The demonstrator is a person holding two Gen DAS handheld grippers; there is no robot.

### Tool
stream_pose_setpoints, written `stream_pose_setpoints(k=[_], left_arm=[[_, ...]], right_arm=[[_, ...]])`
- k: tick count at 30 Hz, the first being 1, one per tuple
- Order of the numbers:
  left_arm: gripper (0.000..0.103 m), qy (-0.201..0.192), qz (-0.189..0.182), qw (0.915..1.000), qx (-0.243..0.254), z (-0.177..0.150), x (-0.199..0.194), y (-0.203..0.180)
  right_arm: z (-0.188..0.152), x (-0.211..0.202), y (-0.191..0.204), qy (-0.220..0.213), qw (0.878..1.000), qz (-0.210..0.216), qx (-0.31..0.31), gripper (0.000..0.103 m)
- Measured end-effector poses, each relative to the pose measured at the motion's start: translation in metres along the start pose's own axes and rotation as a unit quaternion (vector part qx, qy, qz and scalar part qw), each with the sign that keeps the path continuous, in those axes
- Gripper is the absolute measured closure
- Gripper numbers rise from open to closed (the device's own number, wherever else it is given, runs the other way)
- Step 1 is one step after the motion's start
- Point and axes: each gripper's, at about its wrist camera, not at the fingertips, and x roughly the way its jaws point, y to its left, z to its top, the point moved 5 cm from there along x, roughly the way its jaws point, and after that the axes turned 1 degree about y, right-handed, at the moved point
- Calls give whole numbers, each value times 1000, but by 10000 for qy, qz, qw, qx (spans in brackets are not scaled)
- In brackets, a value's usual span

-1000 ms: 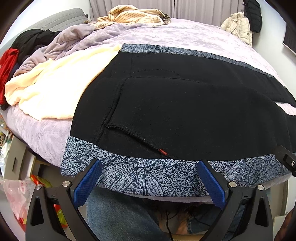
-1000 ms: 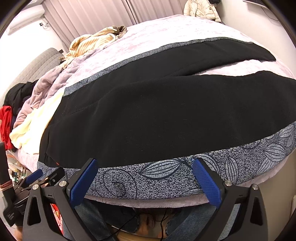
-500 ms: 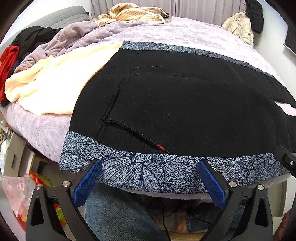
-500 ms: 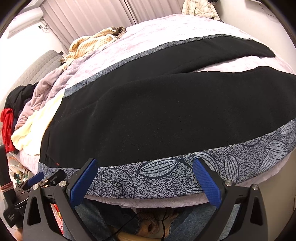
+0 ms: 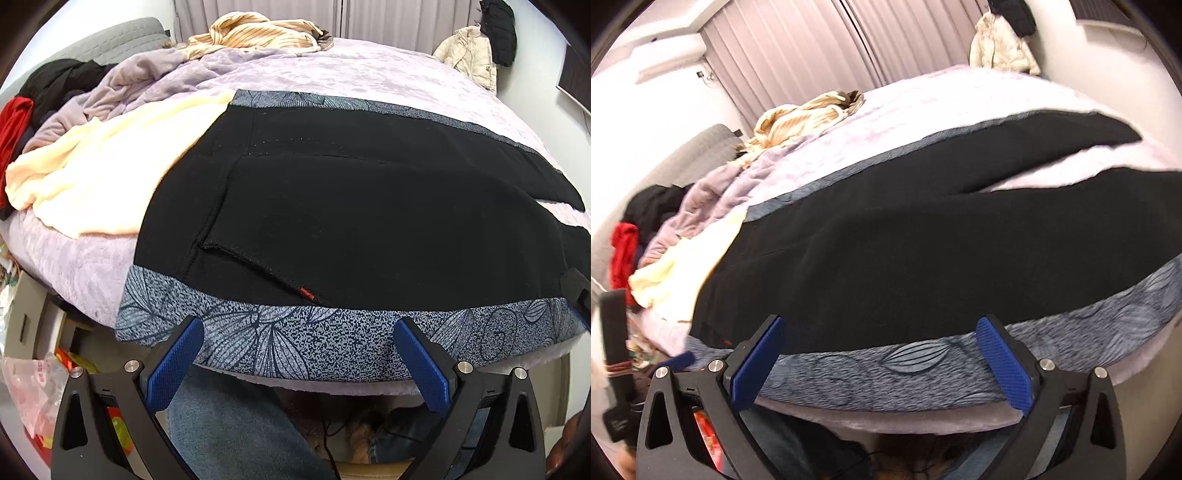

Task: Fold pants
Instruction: 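Move both grippers toward the patterned band of the black pants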

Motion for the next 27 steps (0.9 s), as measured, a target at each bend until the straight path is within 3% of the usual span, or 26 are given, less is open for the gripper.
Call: stream_pose_setpoints(k=[5,27], left_arm=[[0,113,-34,9995,-288,-5,3,6],[0,331,154,9986,-379,-18,18,19]], right_arm=[[-5,15,-1,527,9986,-47,-5,0],[-11,20,-5,739,9970,-58,219,0]])
